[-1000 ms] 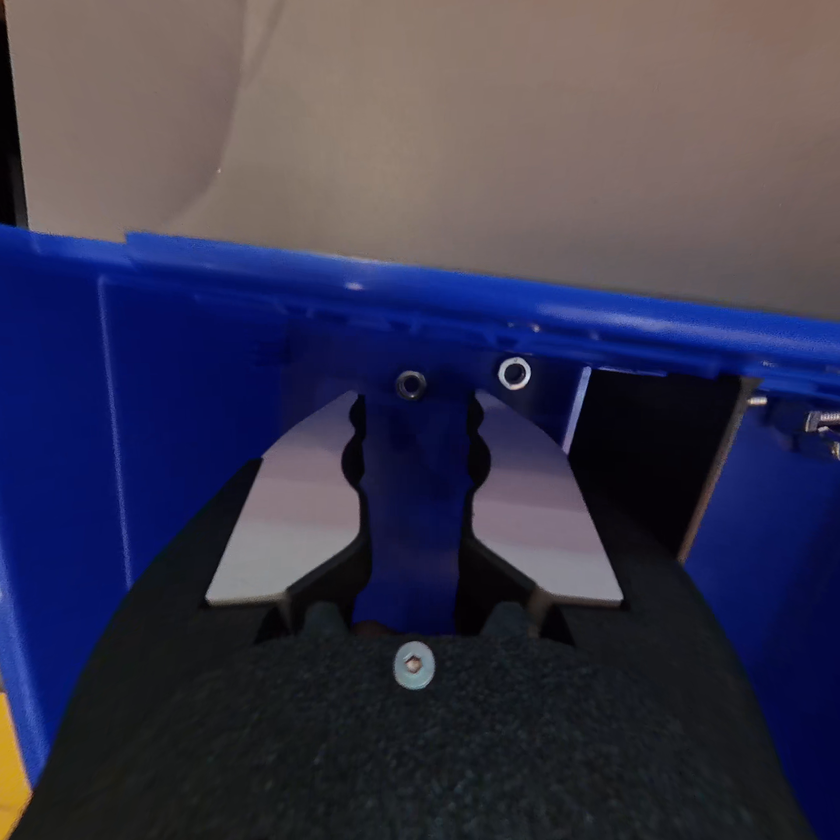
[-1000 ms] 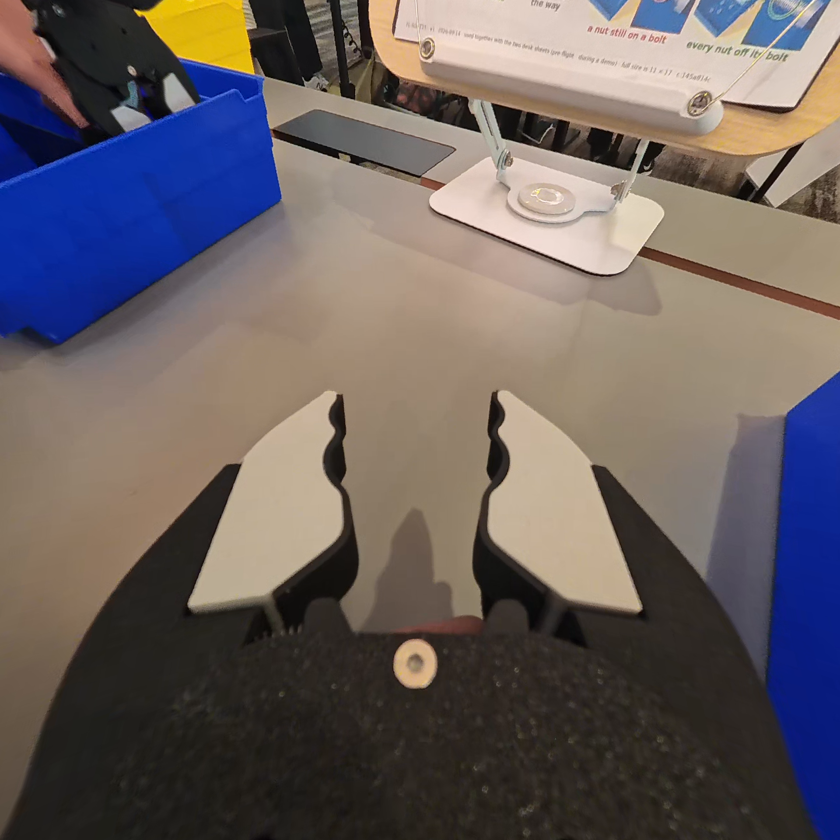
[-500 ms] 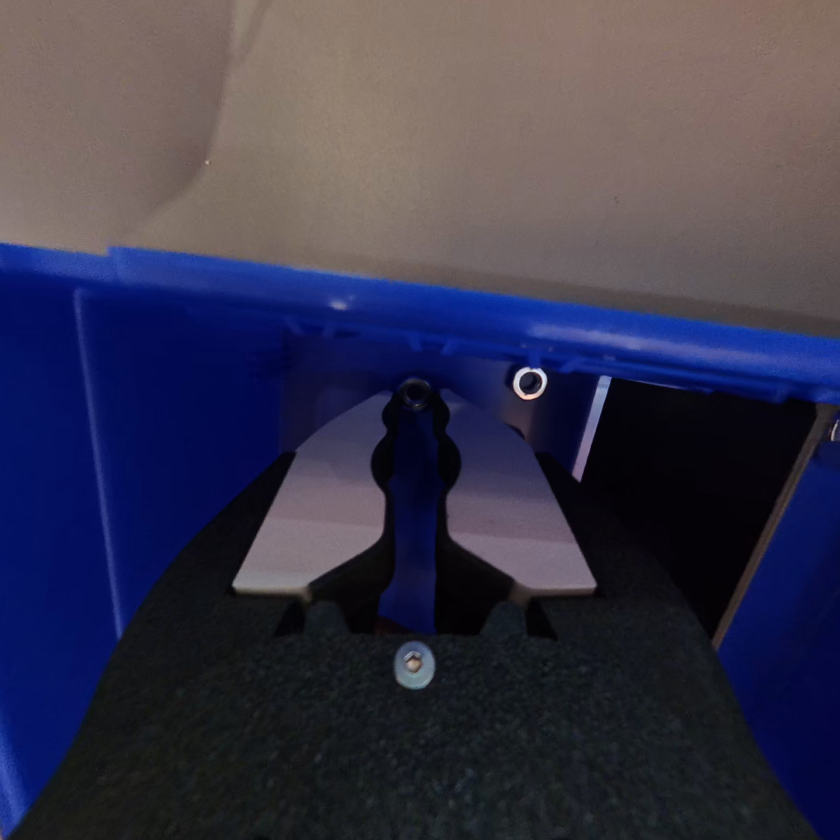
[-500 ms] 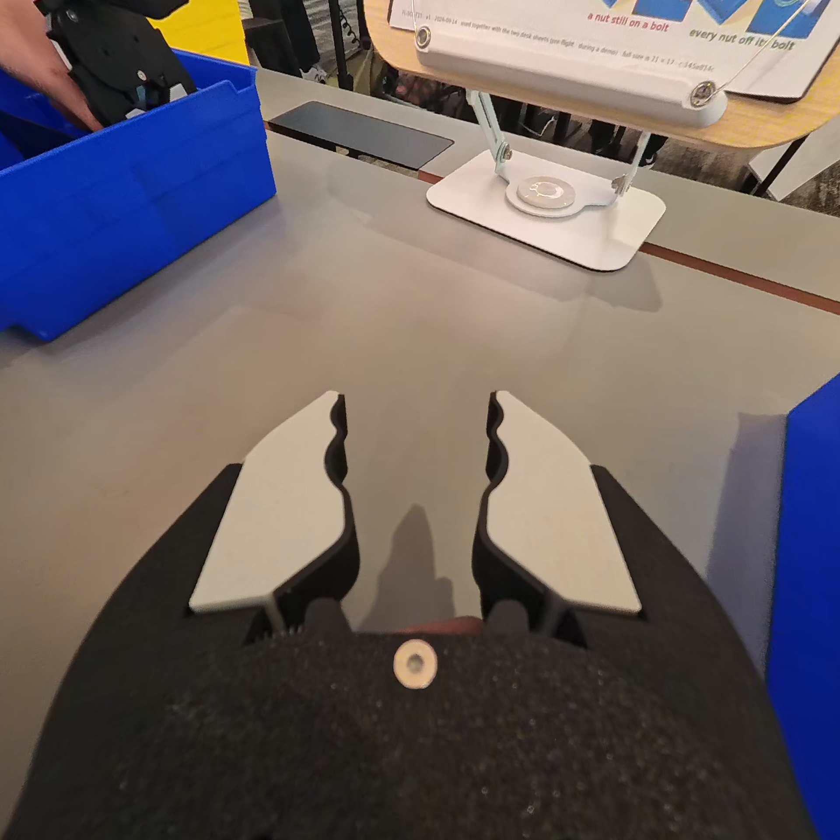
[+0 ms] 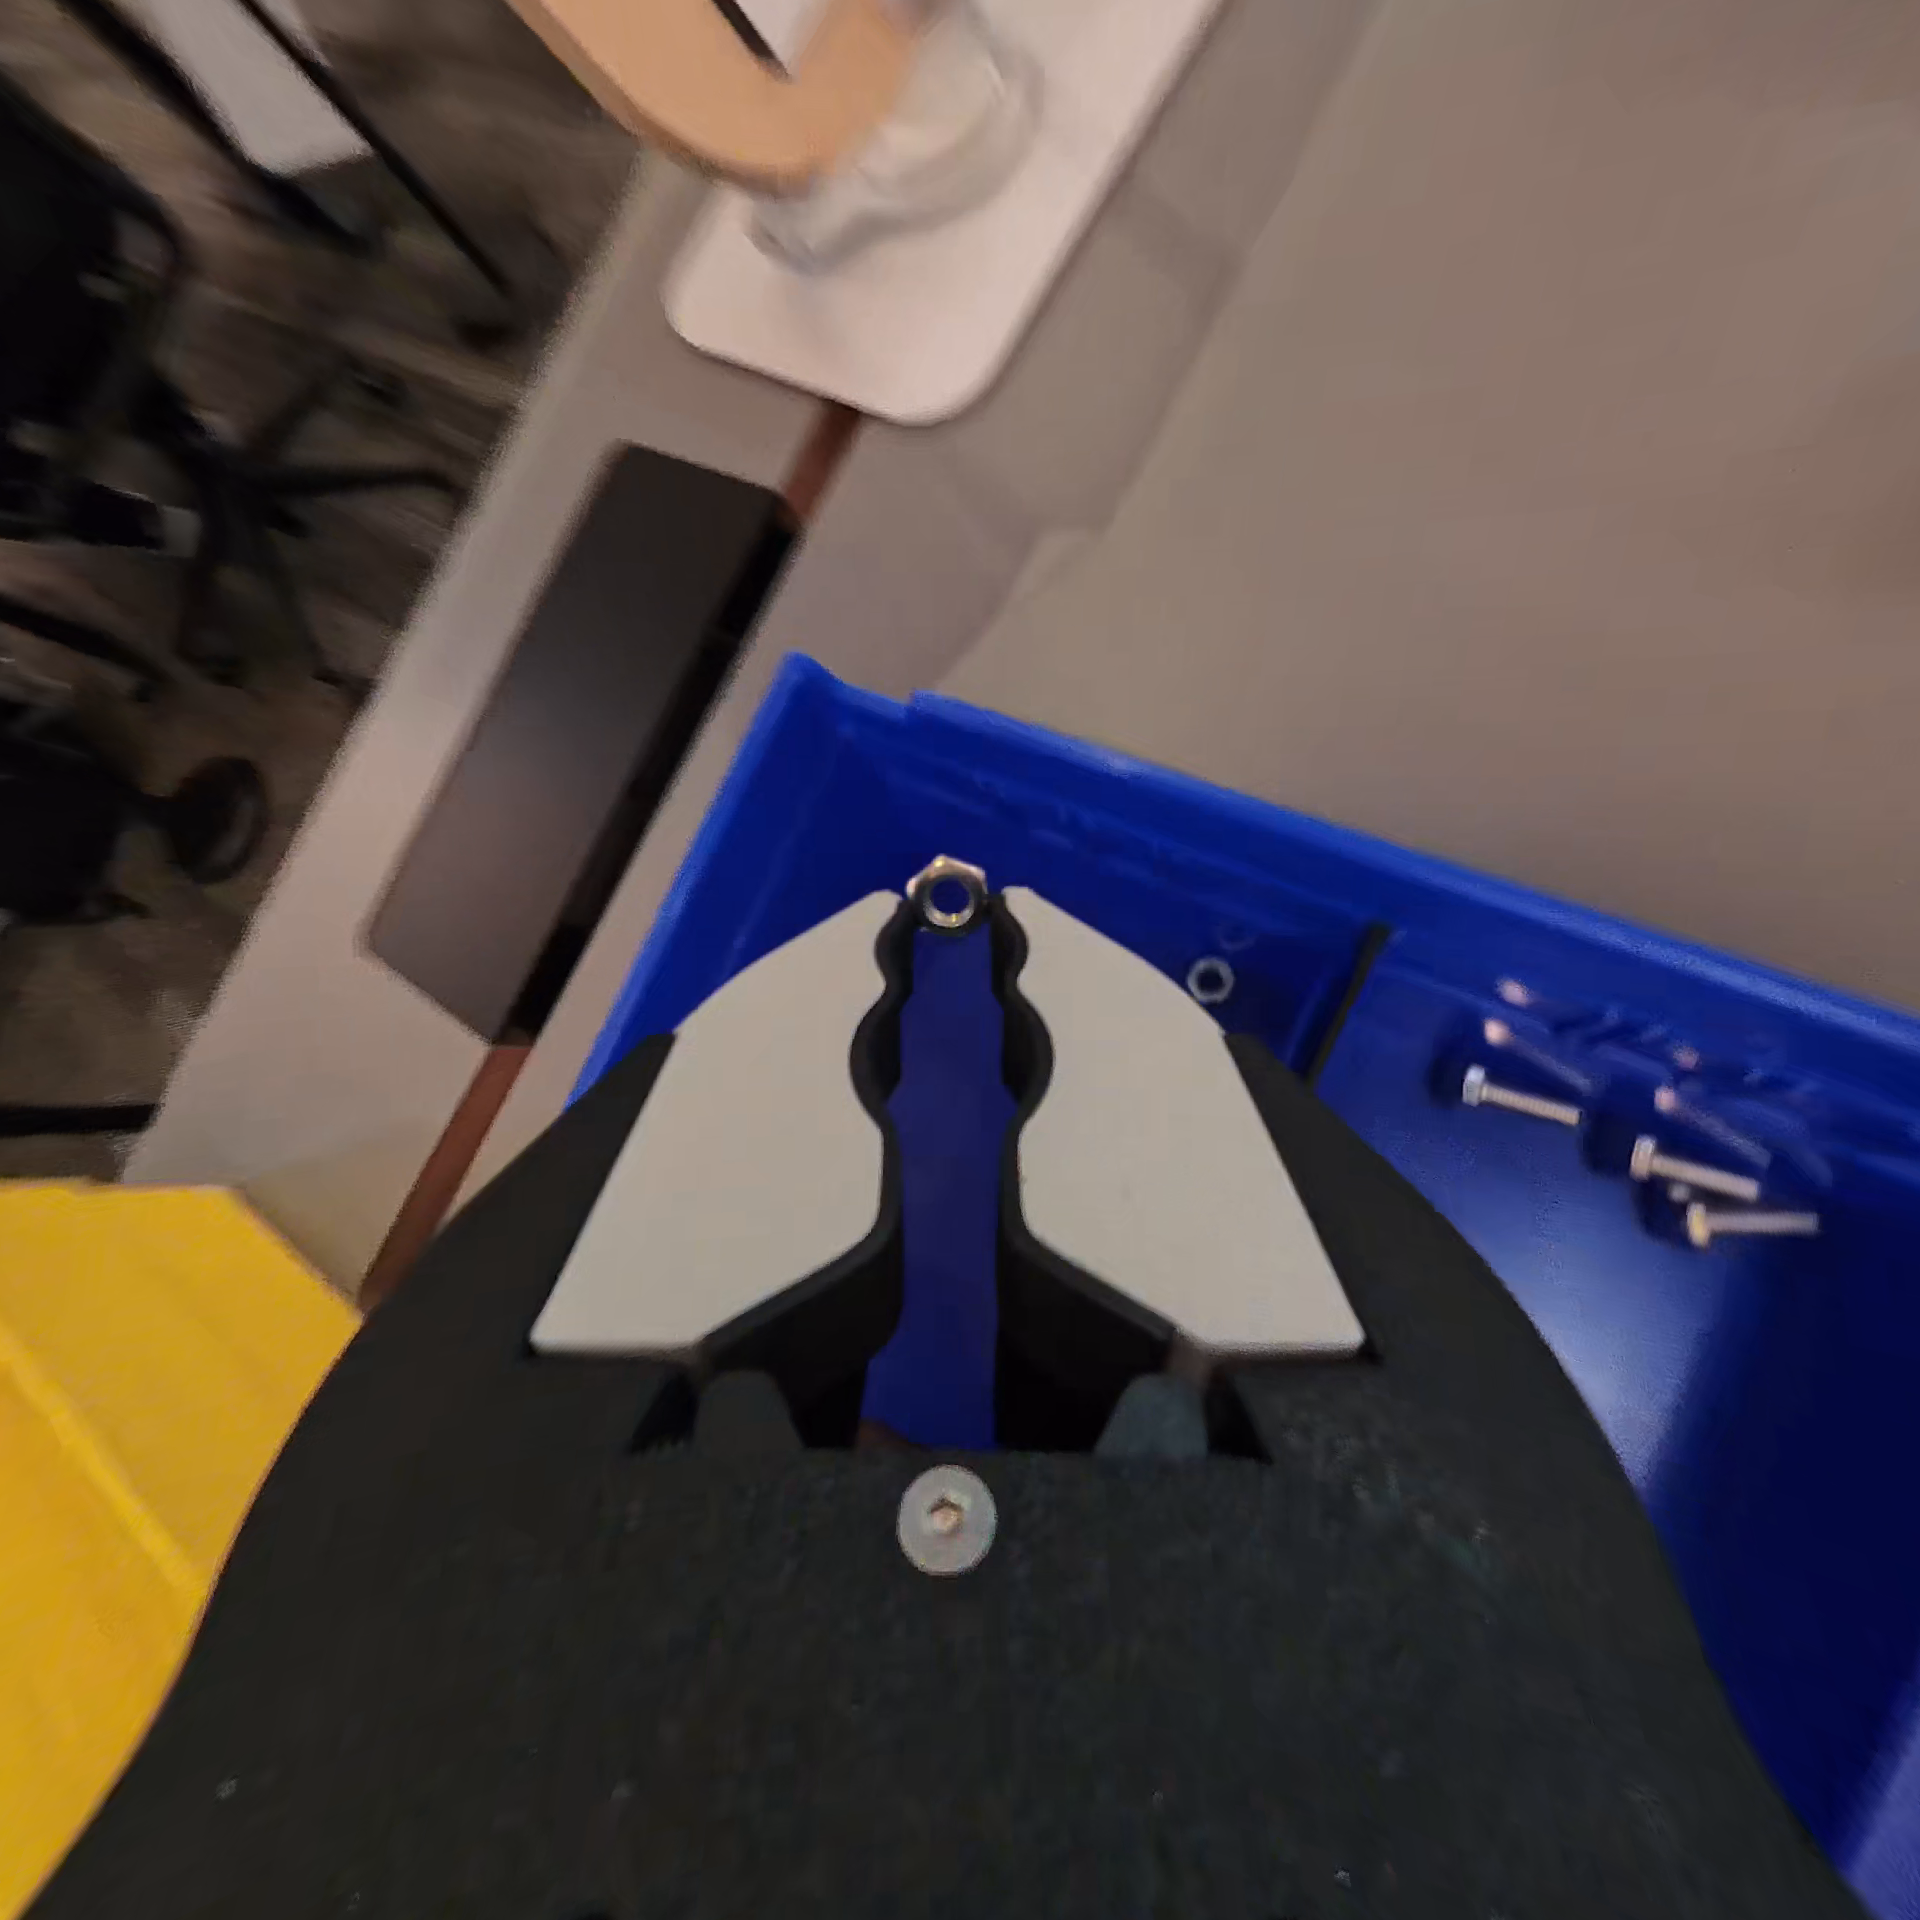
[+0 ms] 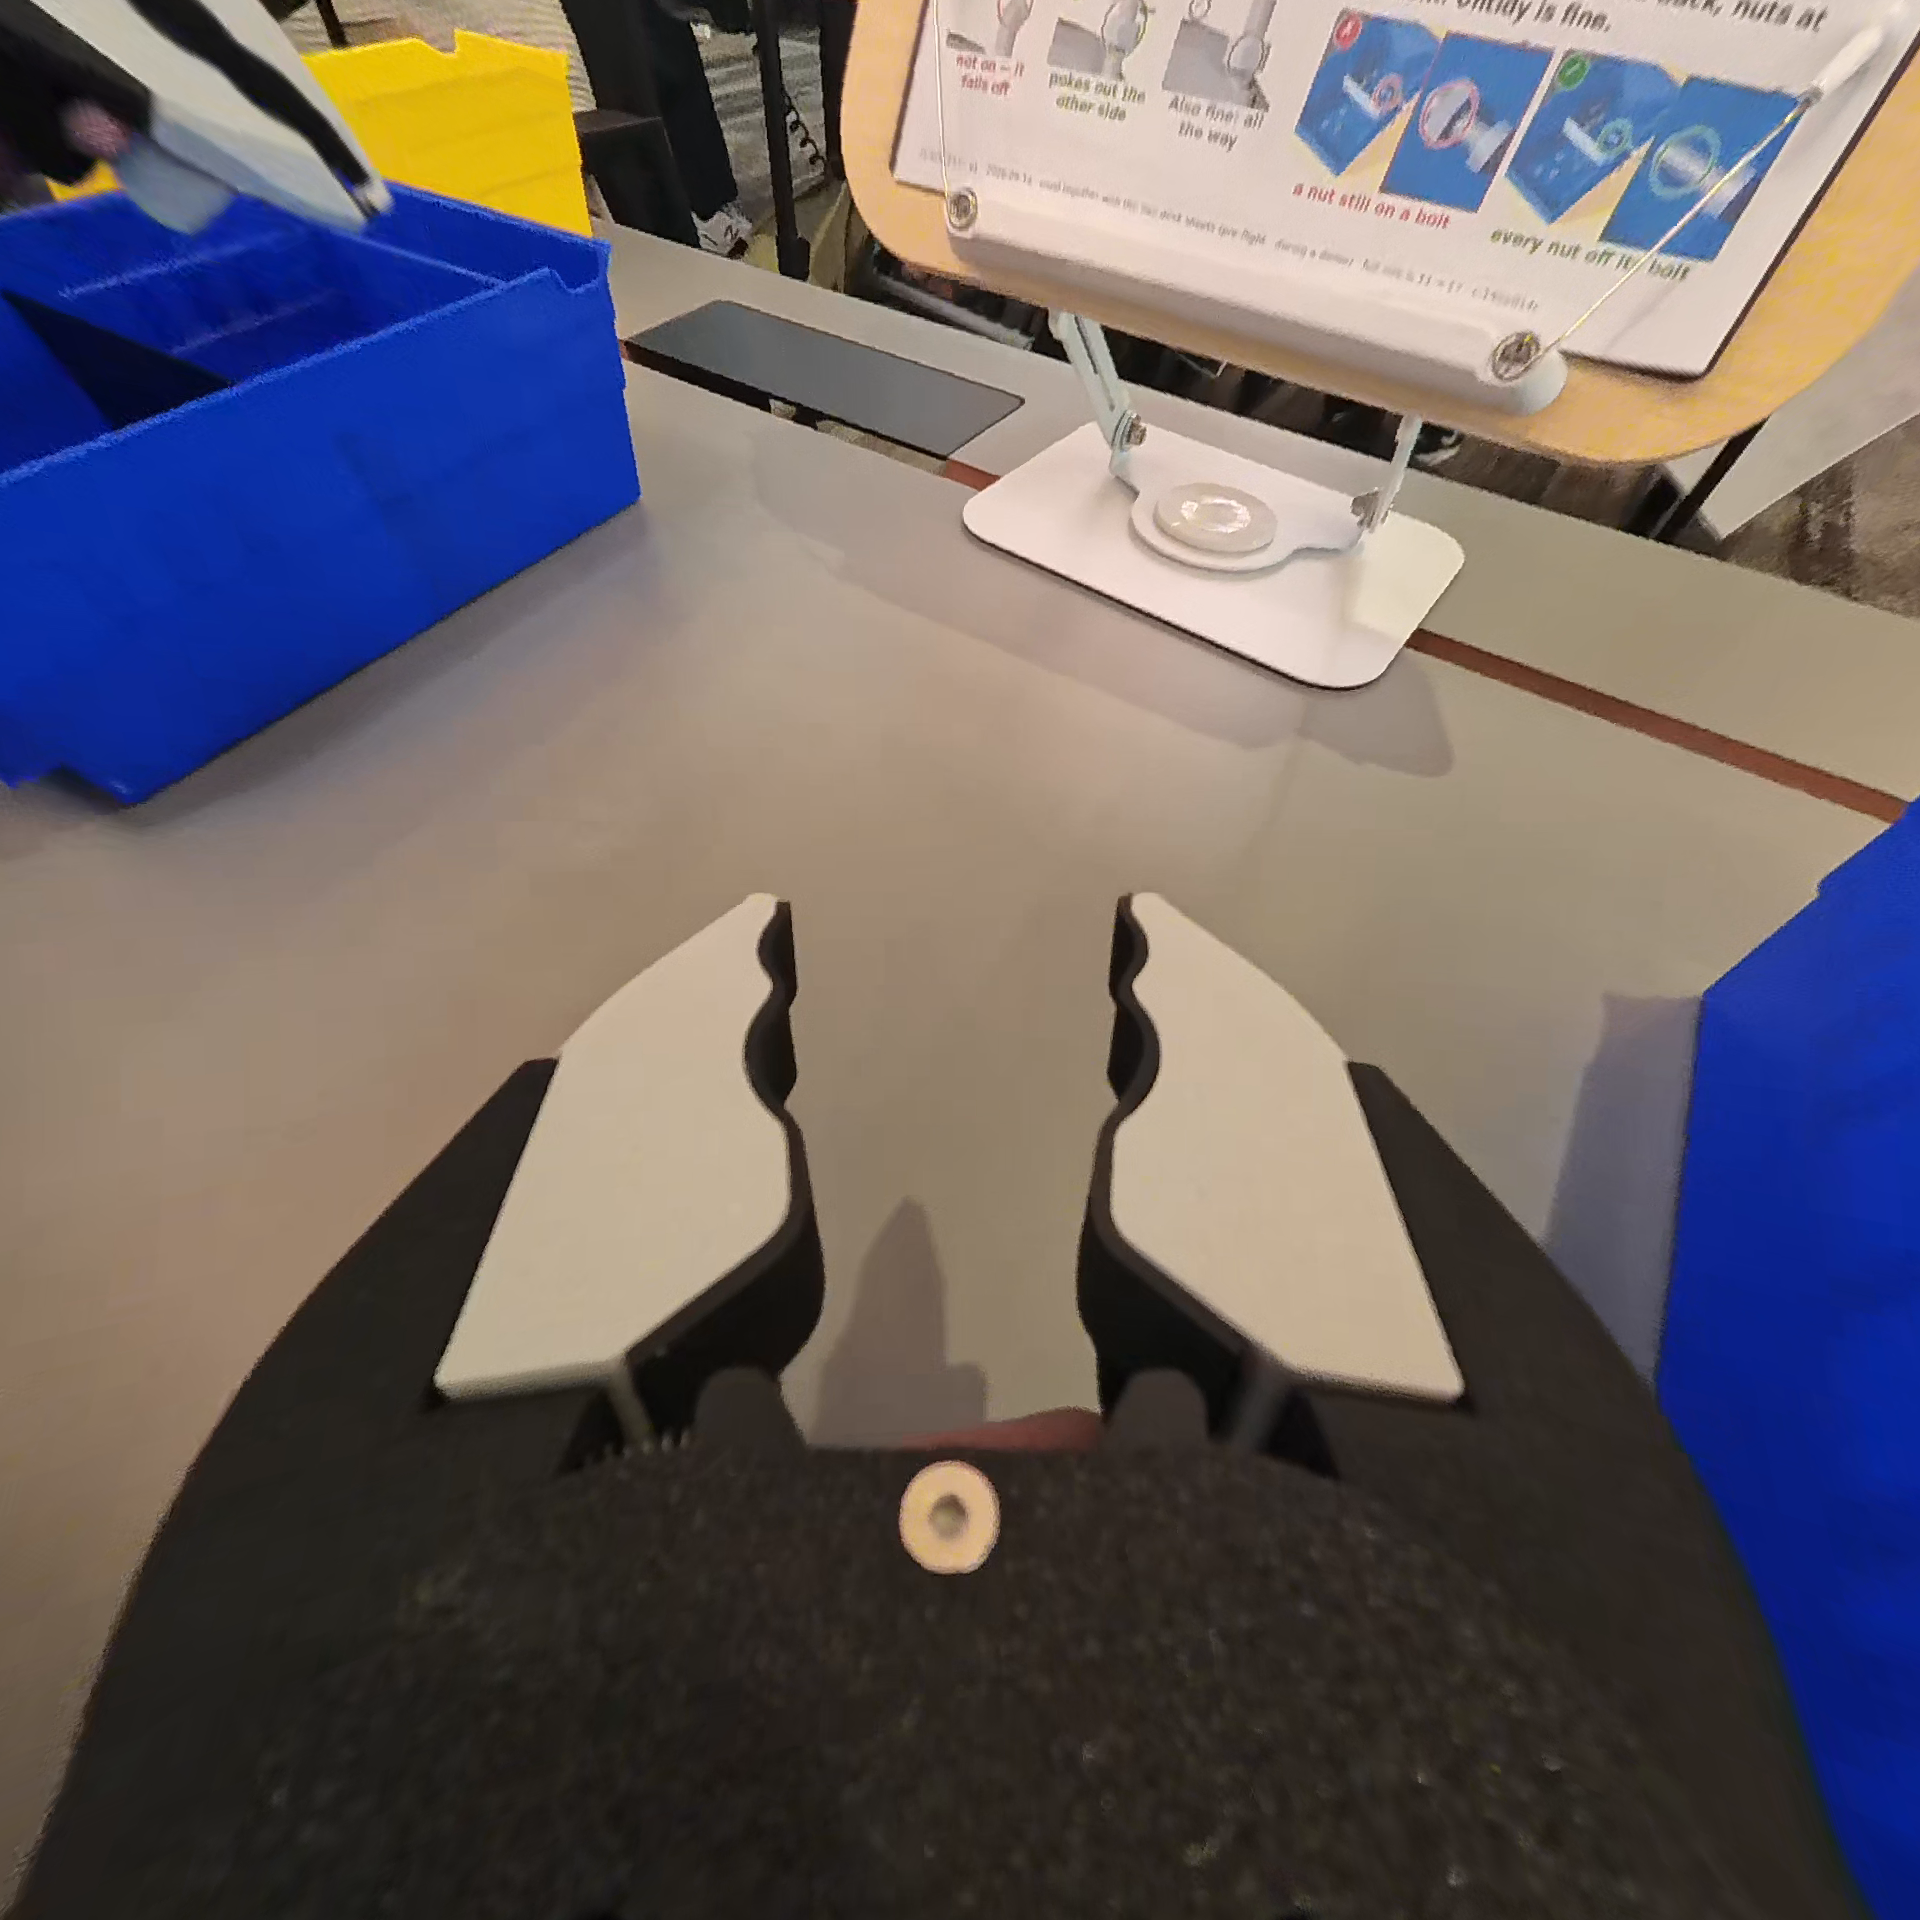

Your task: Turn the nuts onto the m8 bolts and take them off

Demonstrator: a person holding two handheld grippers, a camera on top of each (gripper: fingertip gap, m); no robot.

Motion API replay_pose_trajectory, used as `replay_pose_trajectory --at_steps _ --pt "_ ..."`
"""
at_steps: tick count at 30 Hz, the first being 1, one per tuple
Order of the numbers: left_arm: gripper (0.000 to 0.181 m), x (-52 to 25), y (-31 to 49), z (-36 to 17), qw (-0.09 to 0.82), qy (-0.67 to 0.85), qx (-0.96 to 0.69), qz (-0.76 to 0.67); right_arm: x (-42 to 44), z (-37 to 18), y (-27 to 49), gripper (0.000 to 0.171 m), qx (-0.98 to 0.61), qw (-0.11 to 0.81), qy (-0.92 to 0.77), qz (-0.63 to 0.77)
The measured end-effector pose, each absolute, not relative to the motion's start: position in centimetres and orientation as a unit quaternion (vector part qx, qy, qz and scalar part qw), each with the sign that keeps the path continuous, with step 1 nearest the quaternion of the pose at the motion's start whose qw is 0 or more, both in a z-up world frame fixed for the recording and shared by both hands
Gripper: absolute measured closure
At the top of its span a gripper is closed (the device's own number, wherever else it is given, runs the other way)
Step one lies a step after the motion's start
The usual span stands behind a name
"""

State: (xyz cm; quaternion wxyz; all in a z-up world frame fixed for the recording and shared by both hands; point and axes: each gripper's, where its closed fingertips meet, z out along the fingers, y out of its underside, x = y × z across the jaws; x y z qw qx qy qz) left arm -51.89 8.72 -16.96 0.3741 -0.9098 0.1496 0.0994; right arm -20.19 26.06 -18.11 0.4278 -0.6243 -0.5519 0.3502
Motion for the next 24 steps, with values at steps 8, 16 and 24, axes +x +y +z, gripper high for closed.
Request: replay_pose_trajectory --at_steps 8,16,24 --pt "0.167 -46.2 3.6 -10.9 0.533 -0.097 -0.804 0.246 -19.1 -16.7 25.1 0.113 -0.597 0.450 -0.568 0.346" --pt "0.167 -36.6 0.2 -12.5 0.608 -0.221 -0.720 0.251 -17.5 -17.6 24.3 0.113 -0.599 0.446 -0.563 0.354" --pt "0.167 -33.0 -1.1 -14.8 0.612 -0.258 -0.707 0.241 -15.5 -18.4 23.7 0.112 -0.614 0.448 -0.544 0.355"
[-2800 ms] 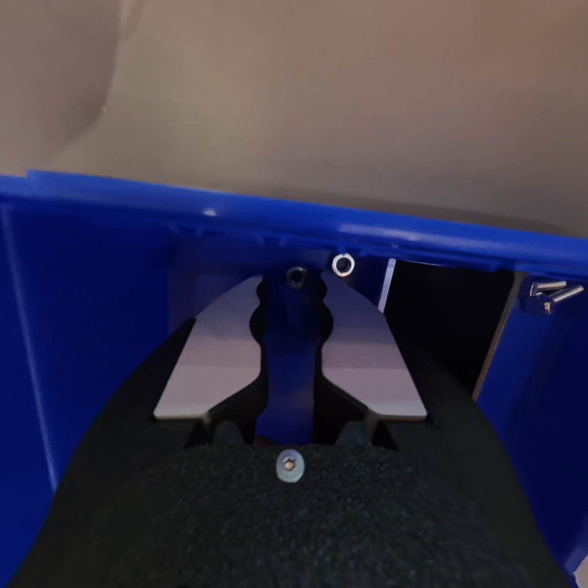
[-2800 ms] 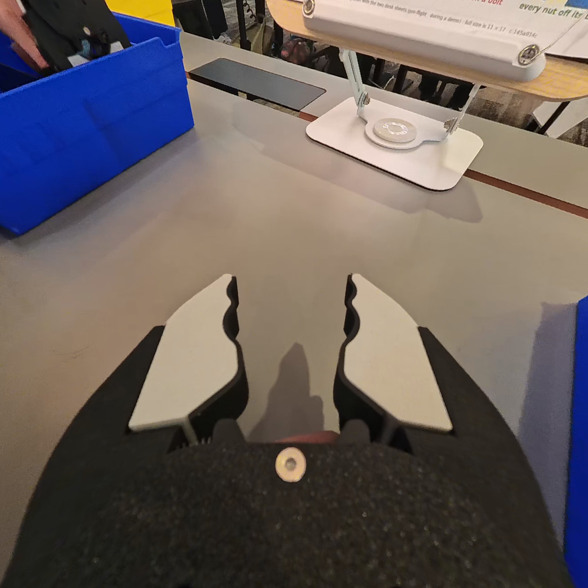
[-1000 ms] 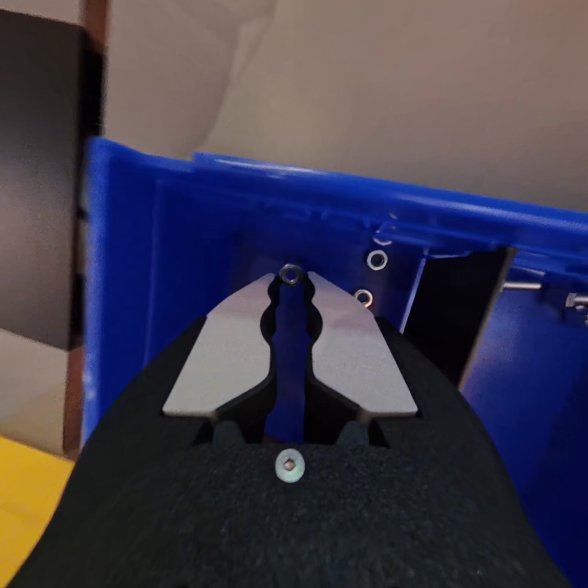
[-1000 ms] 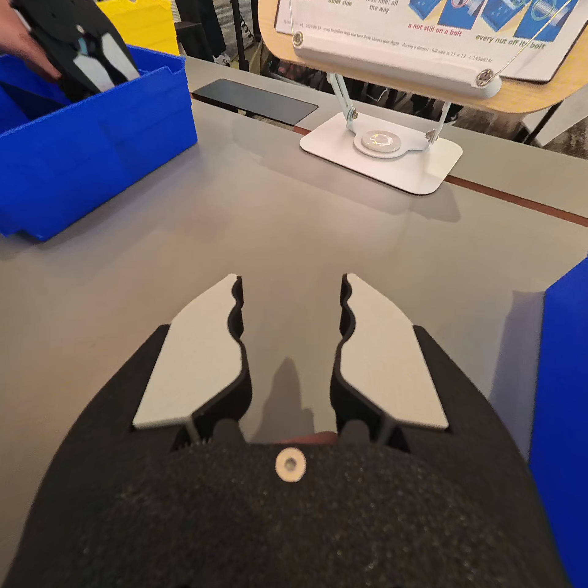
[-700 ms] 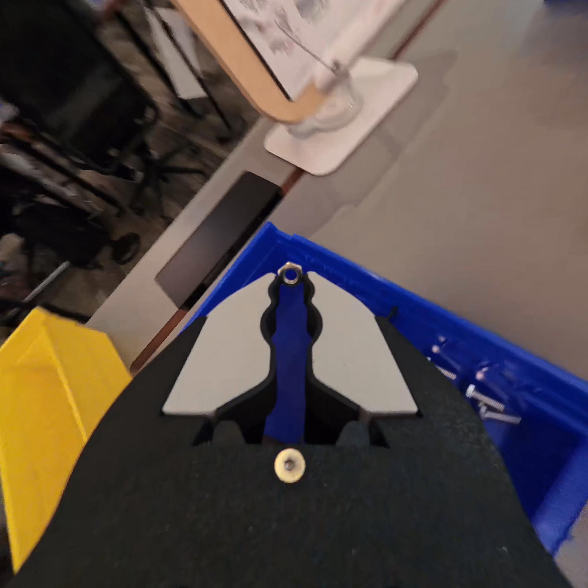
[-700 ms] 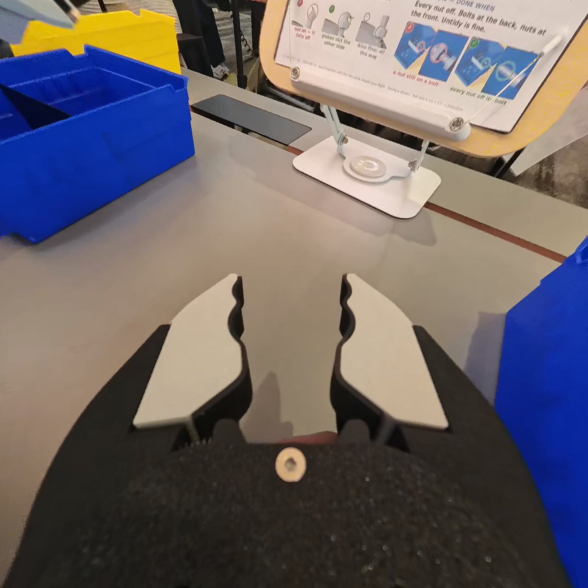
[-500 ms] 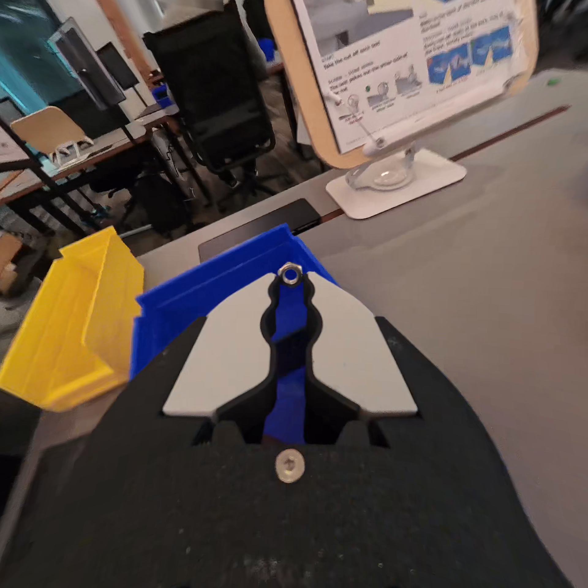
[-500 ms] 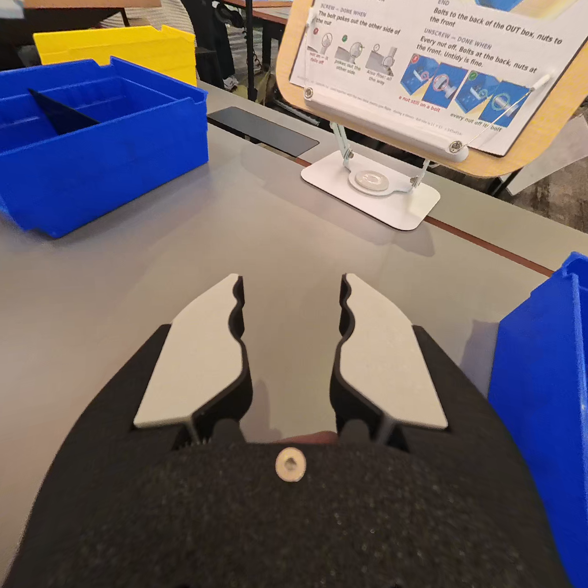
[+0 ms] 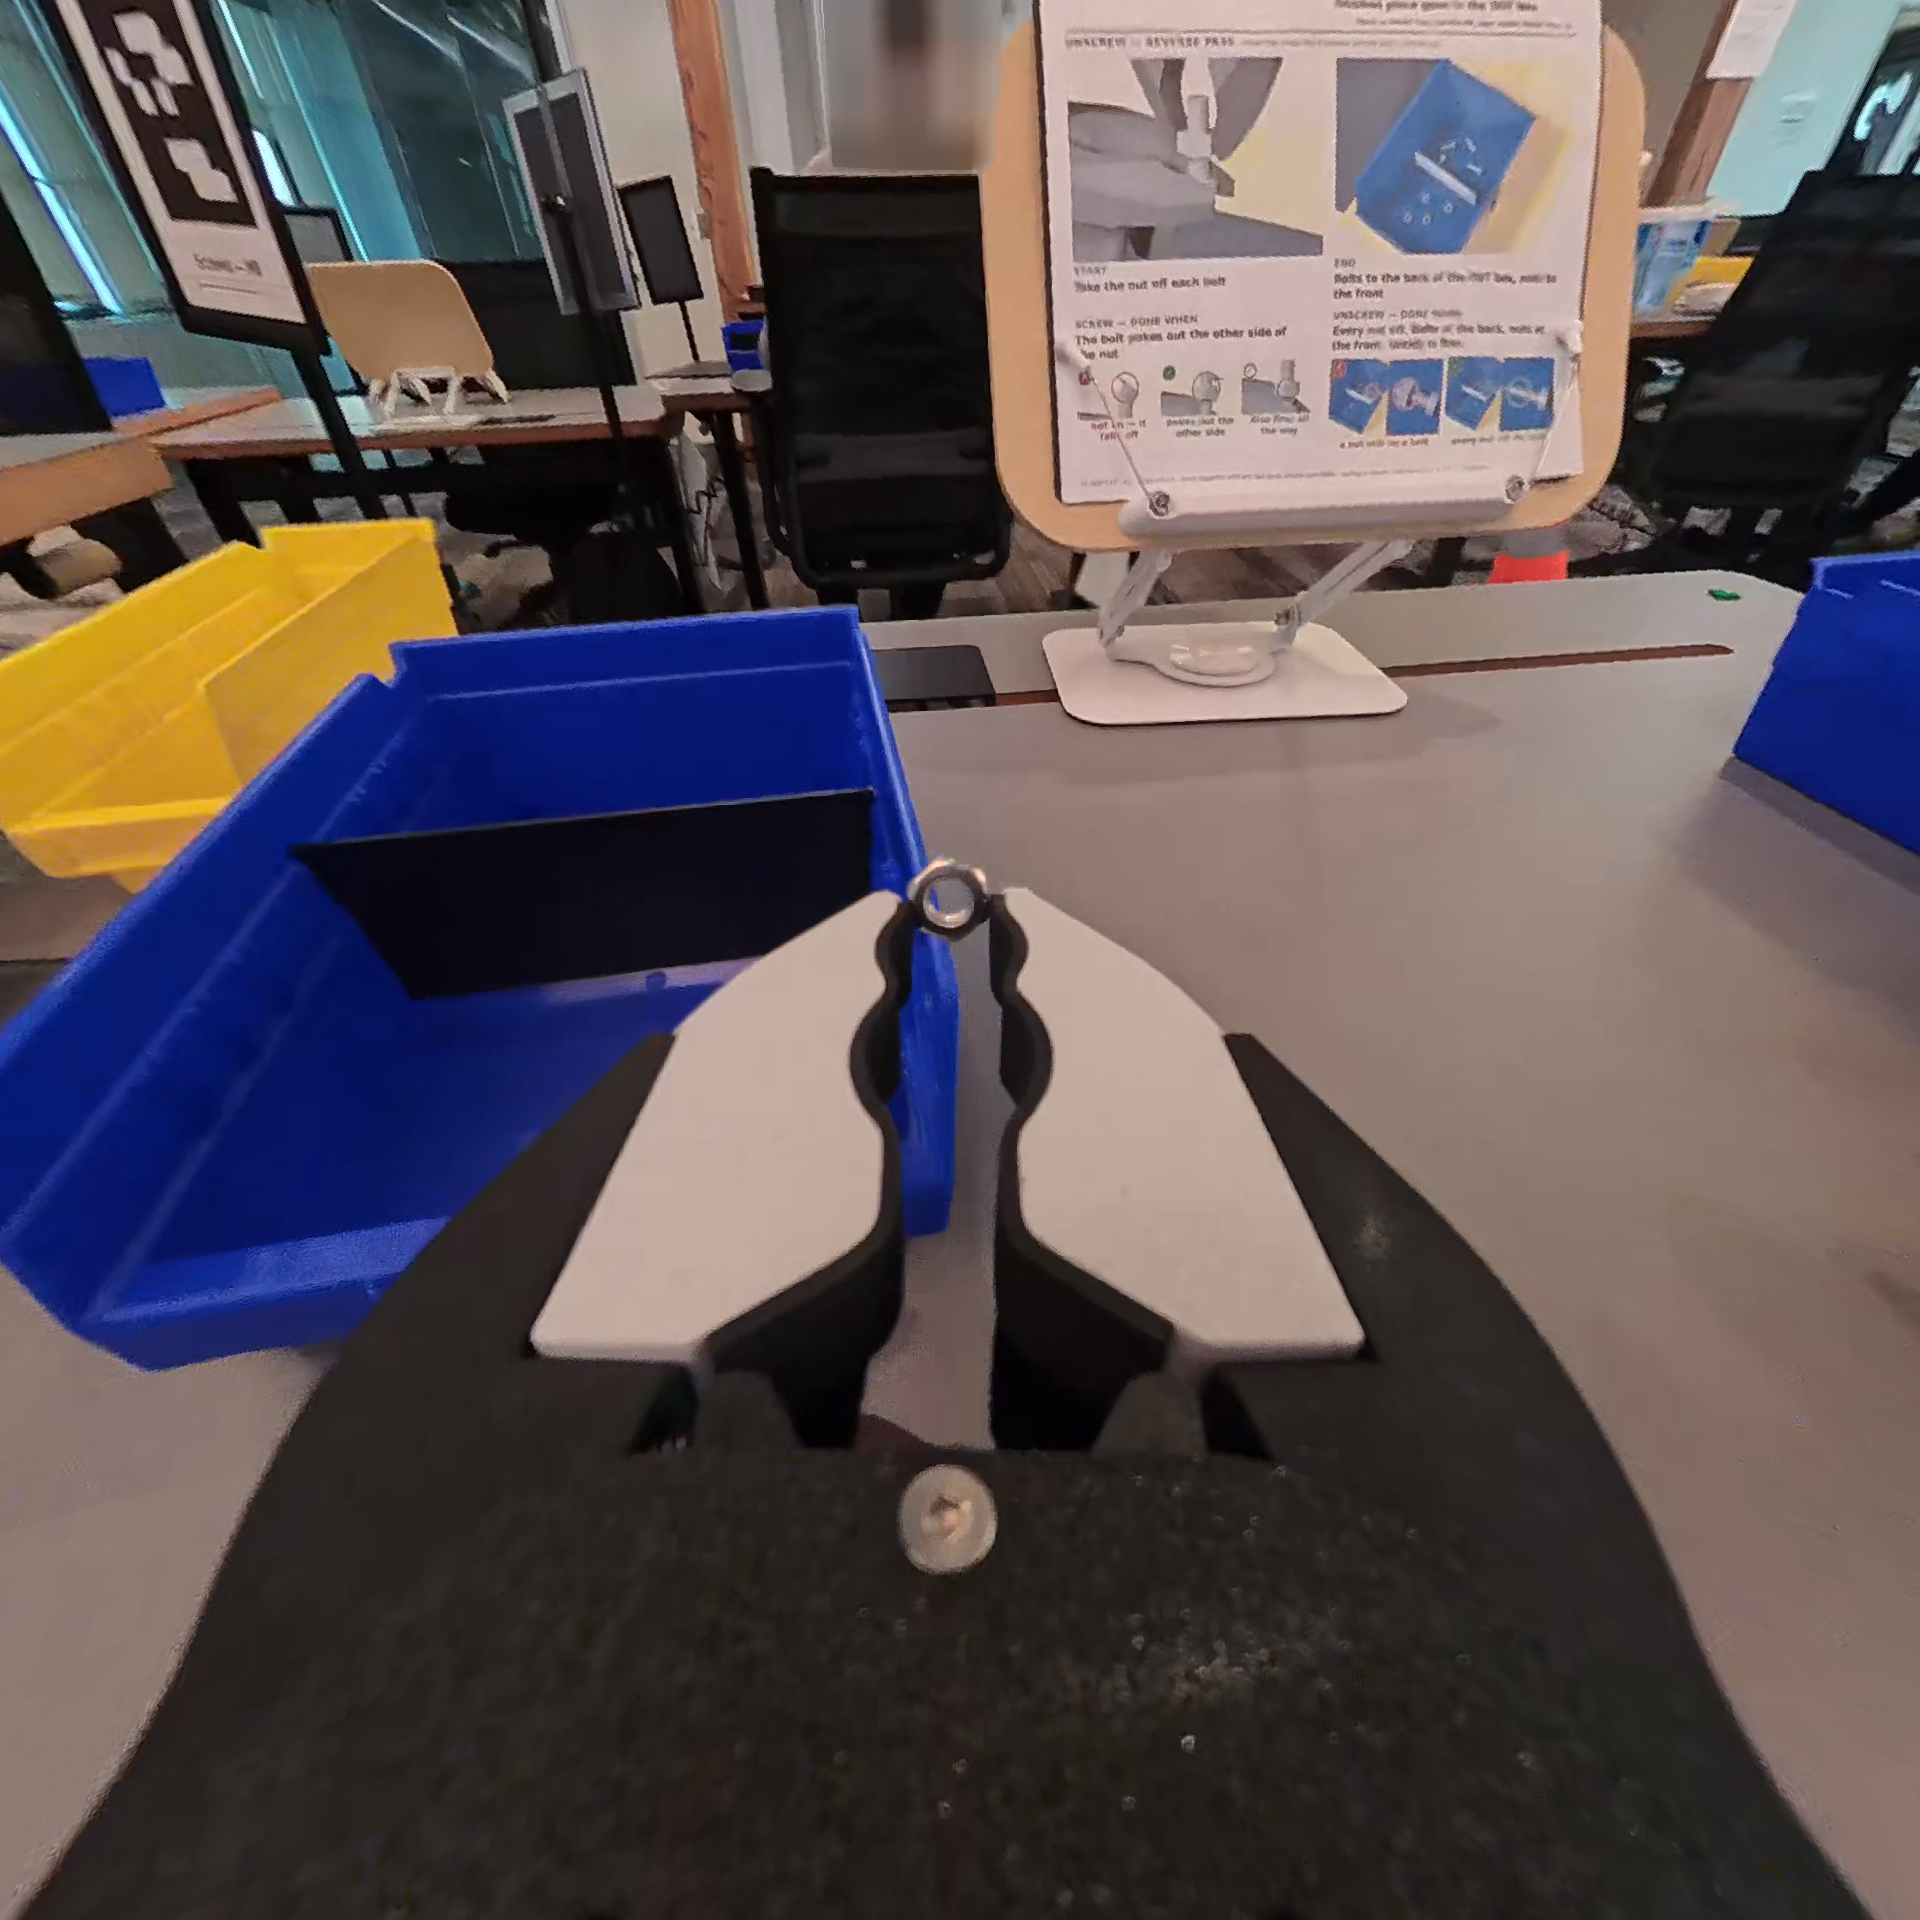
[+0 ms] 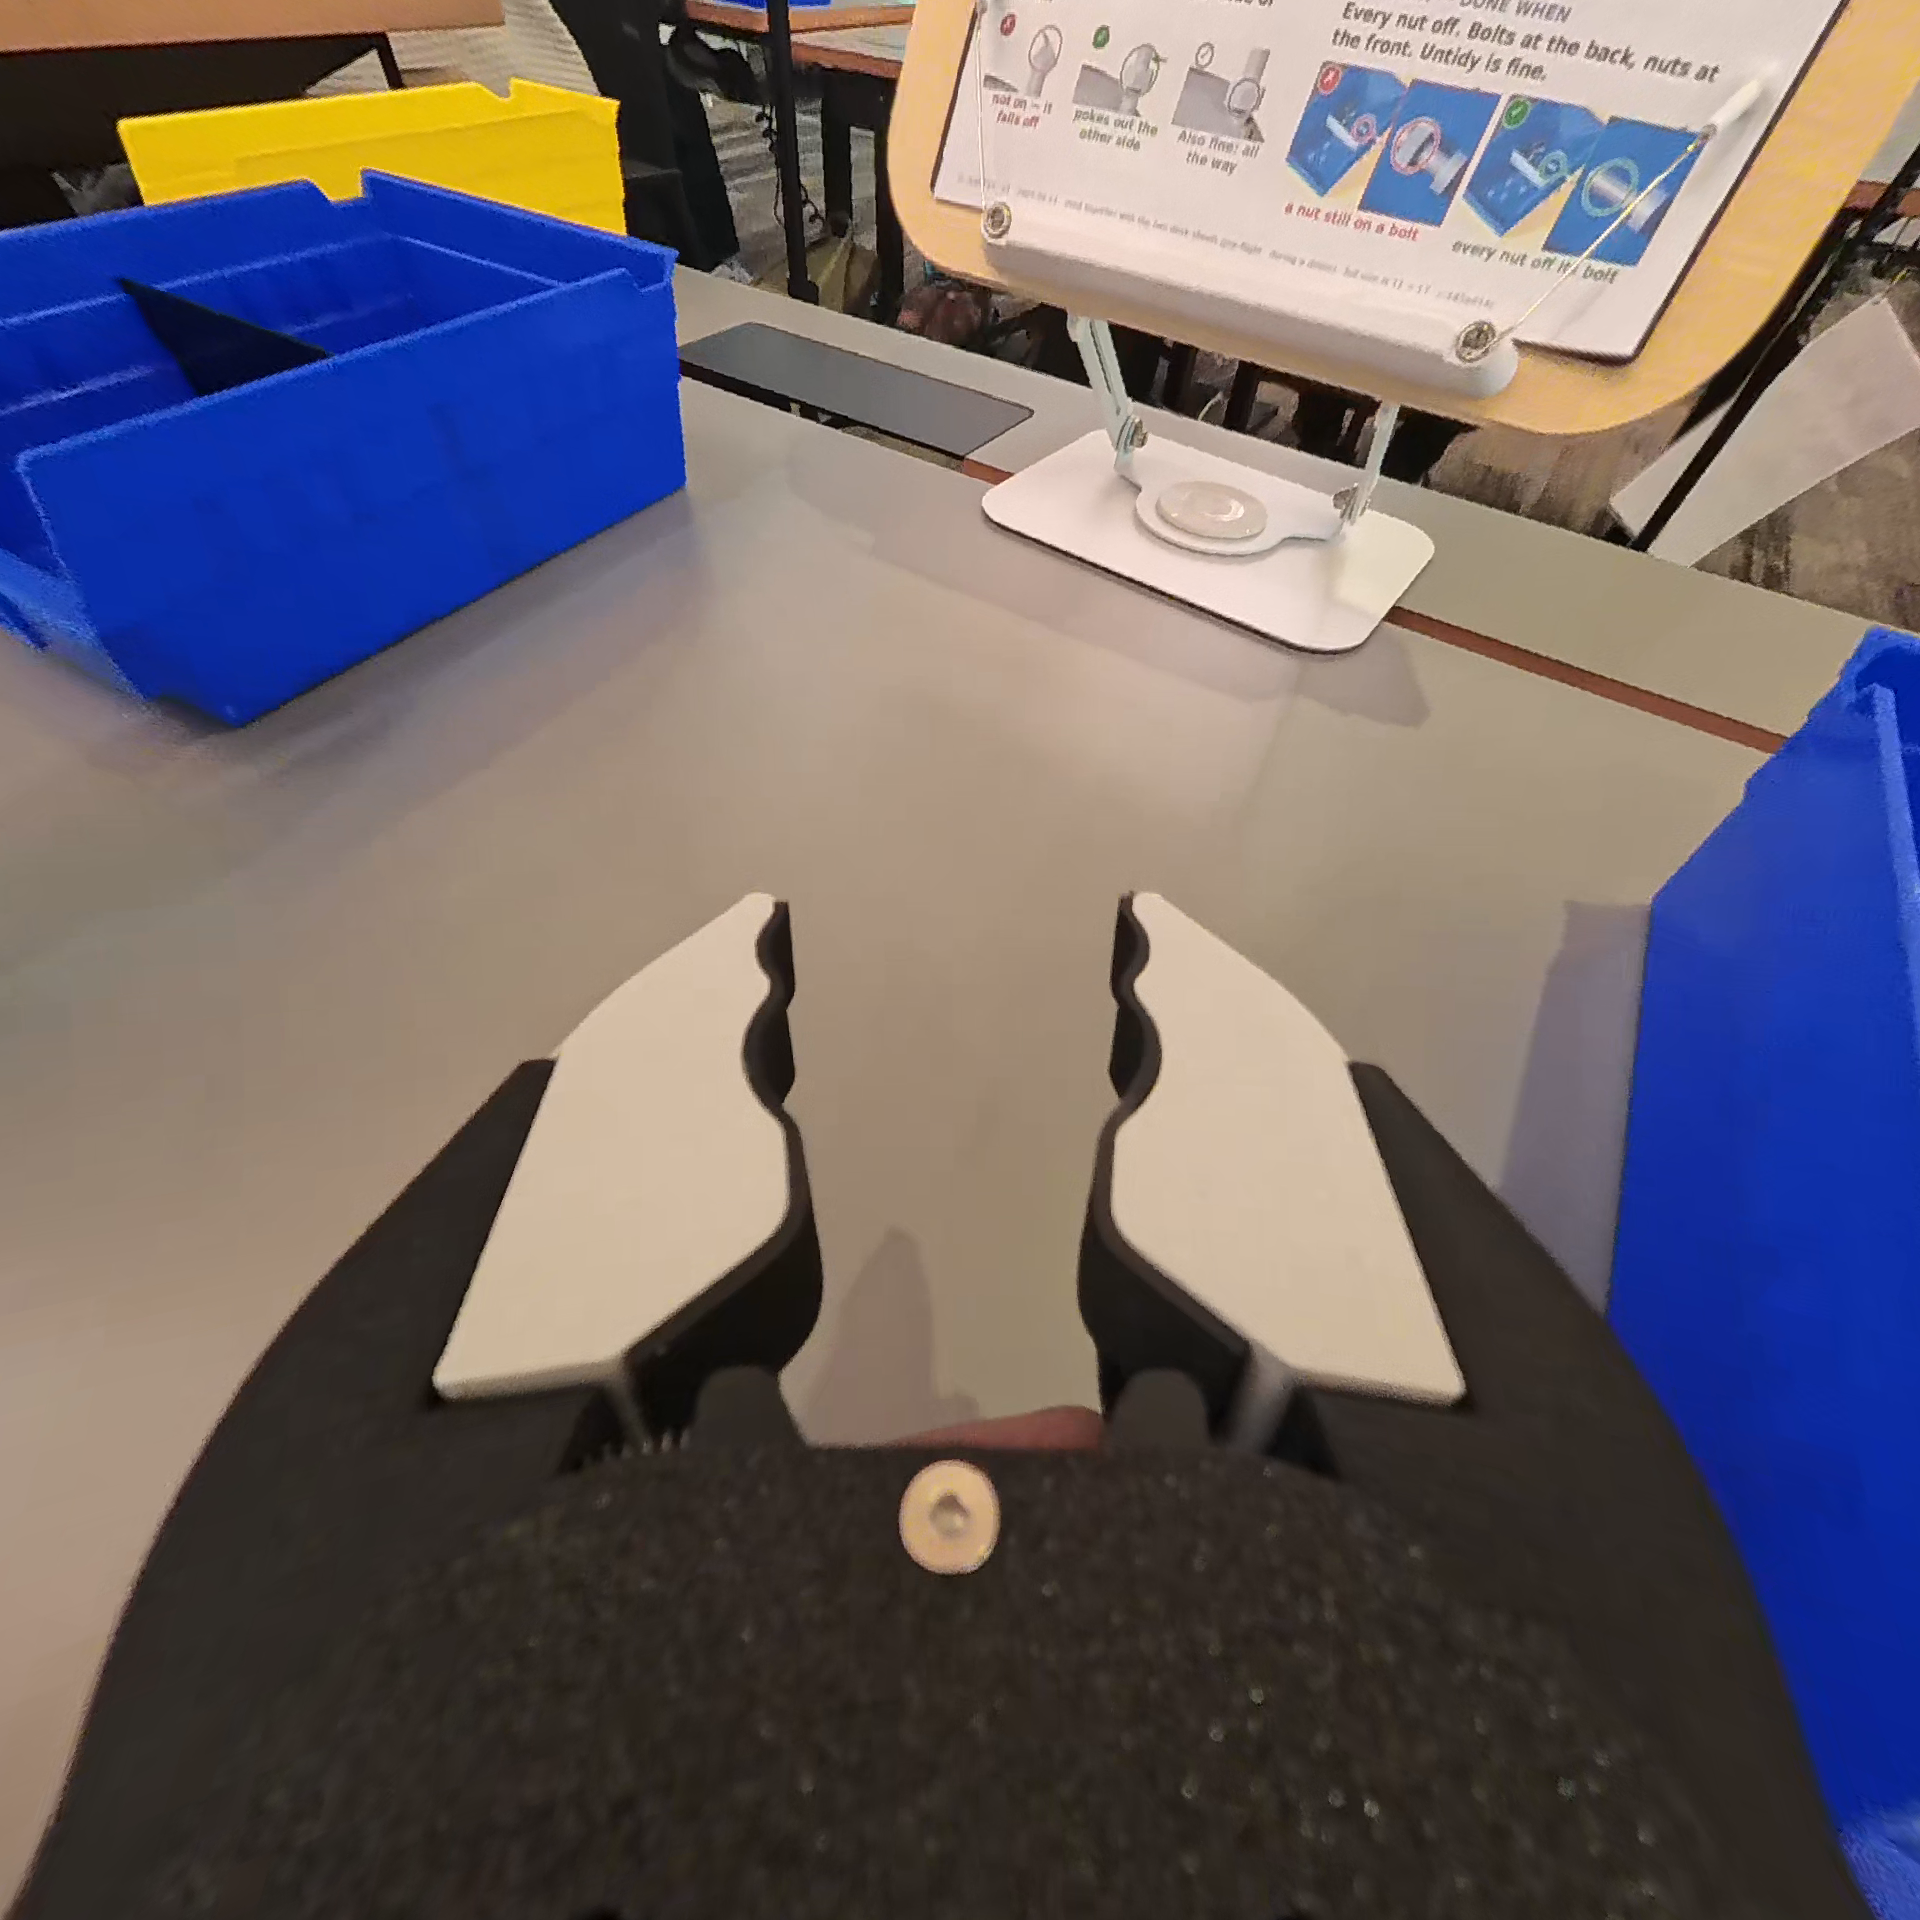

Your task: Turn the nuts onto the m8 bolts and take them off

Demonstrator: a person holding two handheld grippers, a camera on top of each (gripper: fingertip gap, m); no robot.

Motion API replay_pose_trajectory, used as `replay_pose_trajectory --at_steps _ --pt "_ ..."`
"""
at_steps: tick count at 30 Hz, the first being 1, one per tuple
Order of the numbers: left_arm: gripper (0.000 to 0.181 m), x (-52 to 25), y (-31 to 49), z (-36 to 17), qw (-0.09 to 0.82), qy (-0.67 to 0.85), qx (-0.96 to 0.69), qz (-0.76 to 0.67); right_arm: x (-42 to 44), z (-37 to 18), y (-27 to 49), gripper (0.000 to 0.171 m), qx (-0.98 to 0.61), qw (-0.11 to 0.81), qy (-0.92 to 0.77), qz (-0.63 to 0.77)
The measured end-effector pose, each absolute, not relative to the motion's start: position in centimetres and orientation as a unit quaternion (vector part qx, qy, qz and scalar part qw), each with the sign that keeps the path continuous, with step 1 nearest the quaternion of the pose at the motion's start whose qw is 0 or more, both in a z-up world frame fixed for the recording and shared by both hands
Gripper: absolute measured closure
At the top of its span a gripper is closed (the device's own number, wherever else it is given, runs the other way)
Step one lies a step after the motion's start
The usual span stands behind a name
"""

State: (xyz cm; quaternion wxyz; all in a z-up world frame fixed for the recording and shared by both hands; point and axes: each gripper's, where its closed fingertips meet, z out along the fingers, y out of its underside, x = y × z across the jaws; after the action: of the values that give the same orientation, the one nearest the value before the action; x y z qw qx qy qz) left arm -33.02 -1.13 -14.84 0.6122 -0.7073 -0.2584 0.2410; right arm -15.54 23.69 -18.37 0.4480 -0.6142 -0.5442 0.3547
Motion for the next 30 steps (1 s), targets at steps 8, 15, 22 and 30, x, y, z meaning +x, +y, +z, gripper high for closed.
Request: replay_pose_trajectory --at_steps 8,15,22,30 --pt "0.167 -31.2 -0.1 -15.5 0.598 -0.226 -0.740 0.211 -14.1 -18.0 23.5 0.113 -0.616 0.456 -0.534 0.357" --pt "0.167 -28.9 9.4 -15.1 0.473 -0.004 -0.870 0.138 -13.2 -17.0 23.6 0.114 -0.607 0.464 -0.540 0.354" --pt "0.167 -27.7 16.4 -21.4 0.275 0.173 -0.945 0.044 -12.7 -16.6 24.1 0.114 -0.608 0.467 -0.536 0.353" --pt "0.167 -24.5 19.4 -25.8 0.166 0.332 -0.928 -0.031 -12.8 -16.3 23.8 0.115 -0.604 0.469 -0.542 0.350"
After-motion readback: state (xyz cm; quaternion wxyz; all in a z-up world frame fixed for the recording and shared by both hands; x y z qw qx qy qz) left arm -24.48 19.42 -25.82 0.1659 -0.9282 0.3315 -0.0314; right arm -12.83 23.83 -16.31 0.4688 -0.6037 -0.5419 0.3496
